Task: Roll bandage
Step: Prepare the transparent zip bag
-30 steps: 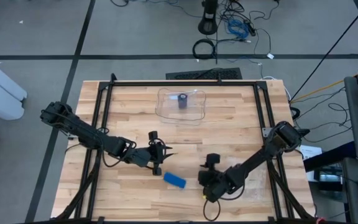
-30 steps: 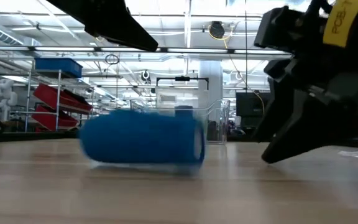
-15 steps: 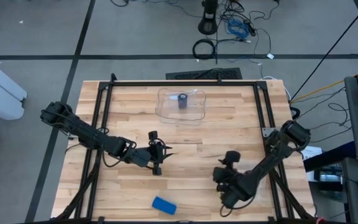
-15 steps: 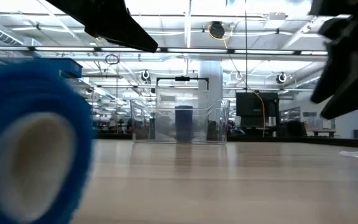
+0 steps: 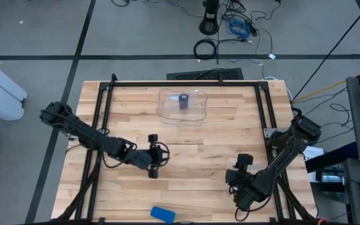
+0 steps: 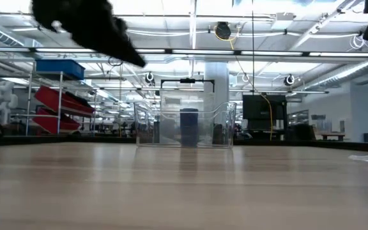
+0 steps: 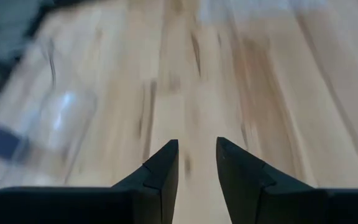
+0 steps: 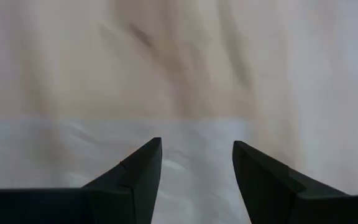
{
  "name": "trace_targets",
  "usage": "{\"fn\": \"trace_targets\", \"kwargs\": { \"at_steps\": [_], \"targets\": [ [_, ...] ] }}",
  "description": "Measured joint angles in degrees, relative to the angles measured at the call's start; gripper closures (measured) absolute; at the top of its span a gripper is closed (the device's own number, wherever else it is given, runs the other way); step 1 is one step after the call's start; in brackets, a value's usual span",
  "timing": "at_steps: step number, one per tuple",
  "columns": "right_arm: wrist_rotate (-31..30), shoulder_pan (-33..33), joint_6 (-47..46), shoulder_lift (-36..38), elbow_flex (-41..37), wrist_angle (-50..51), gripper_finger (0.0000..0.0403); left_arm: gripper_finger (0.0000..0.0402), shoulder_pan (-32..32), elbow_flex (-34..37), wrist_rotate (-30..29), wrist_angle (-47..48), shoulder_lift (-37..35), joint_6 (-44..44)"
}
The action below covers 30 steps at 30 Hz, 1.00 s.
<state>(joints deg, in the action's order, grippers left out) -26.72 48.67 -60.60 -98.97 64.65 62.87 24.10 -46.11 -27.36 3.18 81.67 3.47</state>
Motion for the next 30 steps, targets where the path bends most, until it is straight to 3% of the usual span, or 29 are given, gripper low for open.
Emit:
{"fn": "trace_targets", "kwargs": {
  "at_steps": [4, 6, 8, 15, 17, 22, 30],
  "targets": [
    [-0.45, -0.07, 7.26, 2.02, -0.53, -15.72, 0.0220, 0.0288, 1.73, -0.09, 0.10, 11.75, -3.79, 7.13],
    [-0.43, -0.11, 10.19, 2.82, -0.53, -18.35, 0.0220, 0.0288, 2.81, -0.17, -0.60, 13.15, -5.27, 9.97],
    [0.03, -0.50, 10.18, 3.61, -0.53, -15.88, 0.0220, 0.0288, 4.12, -0.17, -1.14, 12.73, -6.26, 11.10],
    [5.73, -2.70, 1.51, 4.92, -0.78, 7.56, 0.0220, 0.0289, 6.14, -0.20, -3.19, 7.89, -8.15, 6.69],
    [8.23, -3.74, 2.50, 5.24, -2.00, 8.01, 0.0220, 0.0289, 6.17, -0.24, -3.36, 7.35, -8.45, 6.52],
    [14.47, -7.10, 6.00, 8.87, -10.09, 2.29, 0.0220, 0.0289, 5.90, -0.24, -3.55, 7.30, -8.46, 6.68],
    [16.14, -12.50, 5.97, 21.70, -25.77, -11.26, 0.0220, 0.0289, 5.99, -0.24, -3.58, 7.28, -8.42, 8.22]
  ]
}}
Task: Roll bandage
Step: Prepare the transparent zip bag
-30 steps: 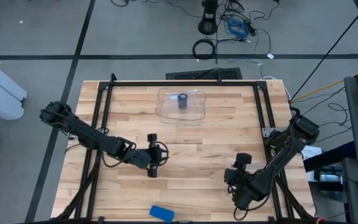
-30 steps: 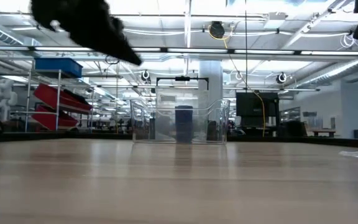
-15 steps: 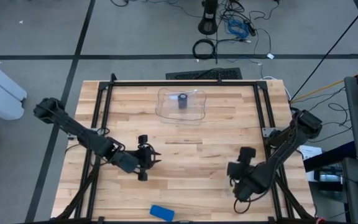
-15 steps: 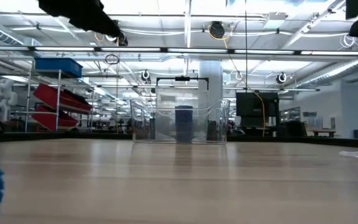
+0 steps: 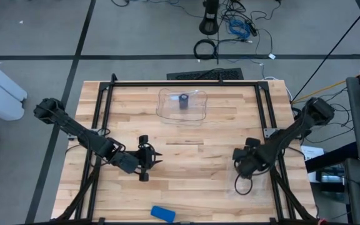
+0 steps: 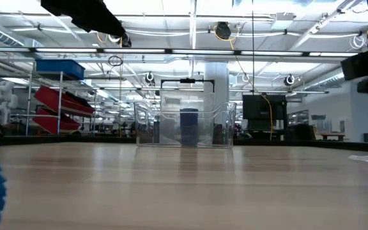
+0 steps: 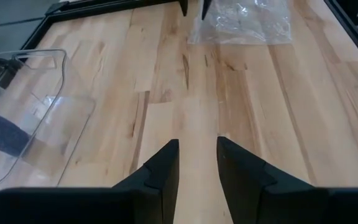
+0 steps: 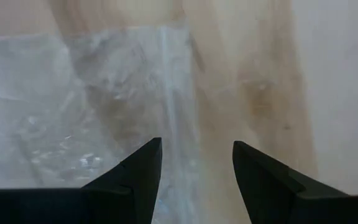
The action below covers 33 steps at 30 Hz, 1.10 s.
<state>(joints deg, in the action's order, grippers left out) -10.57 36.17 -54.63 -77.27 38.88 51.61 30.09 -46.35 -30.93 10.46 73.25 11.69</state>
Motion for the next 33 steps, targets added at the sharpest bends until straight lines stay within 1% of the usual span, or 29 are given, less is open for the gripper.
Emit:
{"fn": "trace_targets", "kwargs": {
  "at_steps": [4, 6, 9, 12, 15, 19, 20, 21, 24, 28, 33],
  "targets": [
    [3.81, -2.10, 0.04, 6.45, -6.71, -7.35, 0.0220, 0.0288, 0.00, 0.00, 0.01, 0.02, 0.00, 0.65],
    [5.15, -2.74, -0.39, 8.35, -9.19, -9.82, 0.0220, 0.0288, 0.00, 0.00, 0.01, 0.10, 0.00, 1.87],
    [6.25, -3.22, -0.76, 9.39, -11.81, -12.02, 0.0222, 0.0288, 0.00, 0.00, 0.01, 0.11, 0.00, 3.07],
    [6.15, -3.22, -0.53, 9.37, -12.88, -13.77, 0.0238, 0.0288, 0.04, 0.00, 0.01, 0.13, 0.41, 4.62],
    [6.20, -3.22, 1.06, 9.24, -12.94, -15.08, 0.0278, 0.0288, 0.04, 0.00, 0.01, 0.35, 1.02, 5.96],
    [5.88, -3.16, 4.33, 9.01, -12.19, -17.08, 0.0371, 0.0288, 0.04, 0.00, -0.61, 0.34, 2.06, 6.45],
    [4.98, -3.03, 5.85, 8.93, -11.61, -17.32, 0.0386, 0.0288, 0.04, 0.00, -0.66, 0.37, 2.29, 7.09],
    [3.11, -2.66, 7.22, 8.91, -10.70, -17.55, 0.0393, 0.0288, 0.04, 0.00, -0.69, 0.43, 2.49, 7.50],
    [-4.81, -1.83, 12.92, 8.47, -7.52, -19.04, 0.0397, 0.0288, 0.04, 0.00, -1.40, 0.04, 3.26, 8.30],
    [-13.50, -0.85, 27.10, 5.40, -2.36, -25.41, 0.0401, 0.0288, 0.04, 0.00, -4.28, -1.68, 4.05, 10.19],
    [-19.46, -0.69, 46.43, -3.31, 4.83, -30.40, 0.0402, 0.0288, 0.24, 0.00, -6.90, -7.44, 5.25, 10.46]
  ]
}}
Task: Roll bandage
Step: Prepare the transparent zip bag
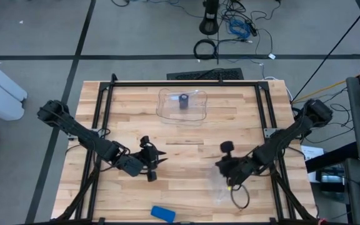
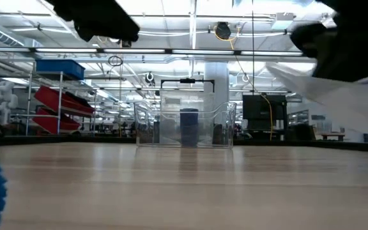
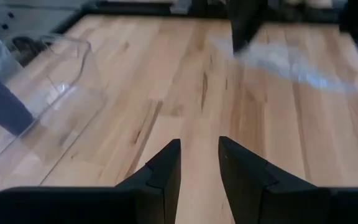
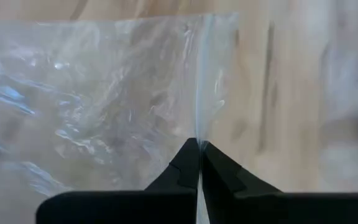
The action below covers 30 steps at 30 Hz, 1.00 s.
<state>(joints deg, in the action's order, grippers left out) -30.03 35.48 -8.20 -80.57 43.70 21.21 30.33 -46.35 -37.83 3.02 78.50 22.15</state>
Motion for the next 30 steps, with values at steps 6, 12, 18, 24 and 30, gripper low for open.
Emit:
{"fn": "trace_targets", "kwargs": {
  "at_steps": [6, 12, 18, 24, 30],
  "targets": [
    [-17.38, -0.08, 18.71, -14.27, 10.70, -0.23, 0.0403, 0.0288, 0.85, 0.00, -5.16, -9.92, 3.31, 0.00],
    [-35.50, -0.93, 33.66, -26.90, 22.52, -0.37, 0.0403, 0.0288, 0.83, 0.00, -5.53, -13.24, 6.16, 0.07],
    [-44.05, -1.75, 42.22, -35.55, 31.52, -0.59, 0.0403, 0.0288, 0.83, 0.00, -6.21, -16.71, 6.60, 0.11],
    [-49.17, -1.70, 52.50, -40.50, 34.80, -6.14, 0.0403, 0.0288, 0.94, 0.00, -6.21, -18.00, 6.60, -0.04],
    [-49.57, -1.79, 55.66, -41.24, 34.87, -12.41, 0.0403, 0.0288, 0.34, 0.00, -2.32, -17.66, 6.70, -4.71]
  ]
}}
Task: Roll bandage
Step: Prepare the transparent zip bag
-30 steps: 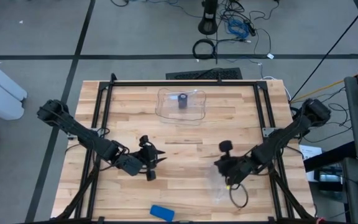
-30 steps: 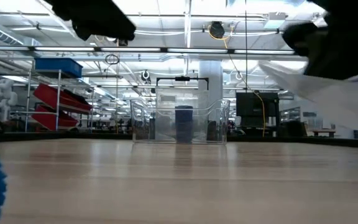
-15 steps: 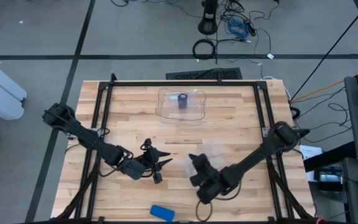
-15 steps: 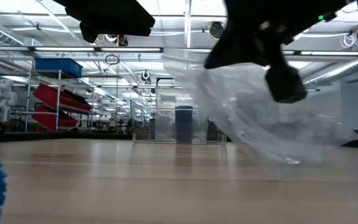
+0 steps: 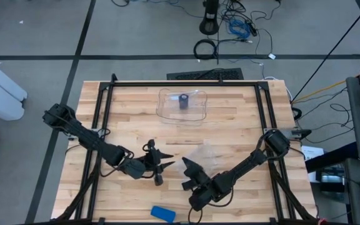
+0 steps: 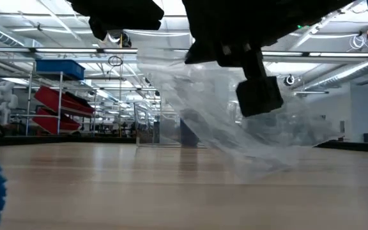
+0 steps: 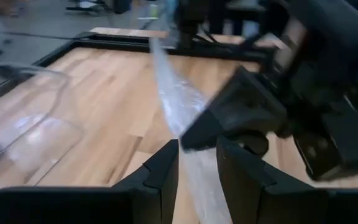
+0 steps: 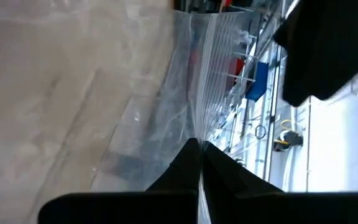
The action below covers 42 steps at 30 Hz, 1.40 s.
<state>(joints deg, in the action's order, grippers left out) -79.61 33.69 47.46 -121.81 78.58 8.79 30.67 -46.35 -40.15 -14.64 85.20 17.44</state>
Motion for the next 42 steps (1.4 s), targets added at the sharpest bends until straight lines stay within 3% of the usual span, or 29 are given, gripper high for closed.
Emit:
{"fn": "trace_targets", "kwargs": {
  "at_steps": [4, 8, 14, 22, 37, 42],
  "targets": [
    [0.01, 0.02, 0.55, 0.36, 0.01, -6.16, 0.0403, 0.0288, -0.56, 0.00, 4.24, -0.09, 1.05, -3.96],
    [0.10, 0.13, 4.98, 0.43, 0.03, -10.34, 0.0403, 0.0288, -1.70, 0.00, 4.61, 0.05, 1.85, -4.55],
    [0.08, 0.15, 5.99, 0.43, 0.03, -10.79, 0.0403, 0.0288, -3.09, 0.00, 4.67, 0.12, 1.83, -4.43],
    [0.10, 0.17, 7.45, 0.45, 0.03, -10.77, 0.0403, 0.0288, -3.38, 0.00, 10.17, 0.62, 1.83, -4.30],
    [-0.03, 0.28, 9.14, 0.54, 0.03, -11.27, 0.0403, 0.0289, -3.60, 0.00, 10.15, 2.14, 1.83, -2.85],
    [-0.22, 0.39, 10.46, 0.54, 0.03, -12.65, 0.0403, 0.0338, -3.60, 0.00, 10.15, 2.24, 1.83, -3.21]
  ]
}}
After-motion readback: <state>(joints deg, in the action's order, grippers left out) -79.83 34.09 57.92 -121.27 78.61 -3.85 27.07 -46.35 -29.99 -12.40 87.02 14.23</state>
